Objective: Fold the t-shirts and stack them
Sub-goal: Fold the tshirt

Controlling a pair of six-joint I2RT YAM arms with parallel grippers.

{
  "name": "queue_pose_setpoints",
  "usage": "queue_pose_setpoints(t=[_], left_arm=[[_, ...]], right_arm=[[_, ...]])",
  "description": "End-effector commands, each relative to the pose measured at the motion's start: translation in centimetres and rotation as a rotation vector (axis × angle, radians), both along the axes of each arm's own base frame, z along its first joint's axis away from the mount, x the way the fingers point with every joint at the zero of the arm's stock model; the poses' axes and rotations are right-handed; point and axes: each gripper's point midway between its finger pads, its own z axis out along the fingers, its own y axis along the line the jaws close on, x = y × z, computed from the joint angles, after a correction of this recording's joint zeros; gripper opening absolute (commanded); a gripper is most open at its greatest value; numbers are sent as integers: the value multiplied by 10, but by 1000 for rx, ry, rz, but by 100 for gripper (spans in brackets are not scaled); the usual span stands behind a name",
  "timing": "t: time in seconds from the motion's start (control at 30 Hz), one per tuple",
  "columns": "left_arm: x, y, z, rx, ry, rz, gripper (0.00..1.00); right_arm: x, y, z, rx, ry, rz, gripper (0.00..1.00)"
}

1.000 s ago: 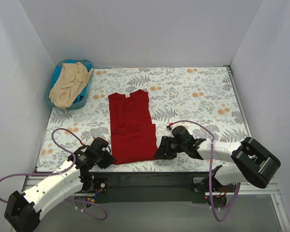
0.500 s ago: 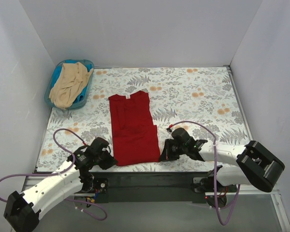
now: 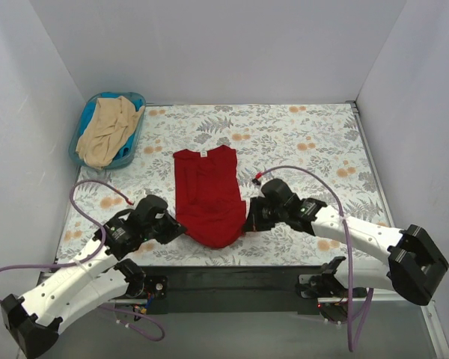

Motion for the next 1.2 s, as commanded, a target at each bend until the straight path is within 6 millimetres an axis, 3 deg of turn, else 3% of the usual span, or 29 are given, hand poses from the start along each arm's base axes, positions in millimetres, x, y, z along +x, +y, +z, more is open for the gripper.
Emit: queue_pose_setpoints(t=[0.0, 0.23, 0.3, 0.33, 0.4, 0.43, 0.5, 0.63, 0.7, 0.77, 0.8, 0.87, 0.9, 0.93, 1.0, 1.03, 1.07, 1.17], left_arm=[[26, 0, 23, 33, -97, 41, 0], [83, 0, 75, 45, -260, 51, 0], [99, 0, 76, 37, -268, 38, 0], [111, 2, 81, 21, -293, 33, 0], [127, 1, 79, 25, -286, 26, 0], [137, 2, 83, 21, -304, 30, 0], [151, 0, 77, 39, -292, 25, 0], [186, -2, 90, -4, -337, 38, 0], [199, -3, 90, -13, -340, 42, 0], [216, -4, 87, -25, -340, 52, 0], [224, 0, 85, -26, -339, 69, 0], [243, 2, 76, -34, -330, 88, 0], [250, 5, 72, -47, -317, 99, 0], [260, 5, 62, -51, -307, 109, 0], [276, 11, 54, -73, -292, 129, 0], [288, 12, 57, -94, -323, 135, 0], [298, 14, 35, -86, -278, 145, 0], [332, 19, 29, -125, -306, 155, 0]], right_arm=[[36, 5, 33, -2, -105, 3, 1], [90, 21, 71, 17, -170, 6, 1], [101, 26, 73, 19, -174, 12, 1], [114, 28, 85, 37, -194, 0, 1], [126, 30, 84, 28, -196, -3, 1], [139, 32, 95, 46, -214, -16, 1], [154, 35, 91, 36, -208, -24, 1], [190, 37, 89, 46, -197, -50, 1], [206, 41, 99, 68, -215, -54, 1], [223, 41, 93, 72, -200, -62, 1], [233, 44, 102, 89, -215, -64, 1], [248, 44, 90, 94, -179, -68, 1], [260, 47, 99, 110, -204, -71, 1], [269, 47, 86, 105, -179, -69, 1], [290, 53, 95, 124, -217, -66, 1], [302, 53, 80, 122, -195, -64, 1], [310, 54, 78, 129, -198, -59, 1], [345, 61, 68, 143, -220, -62, 1]])
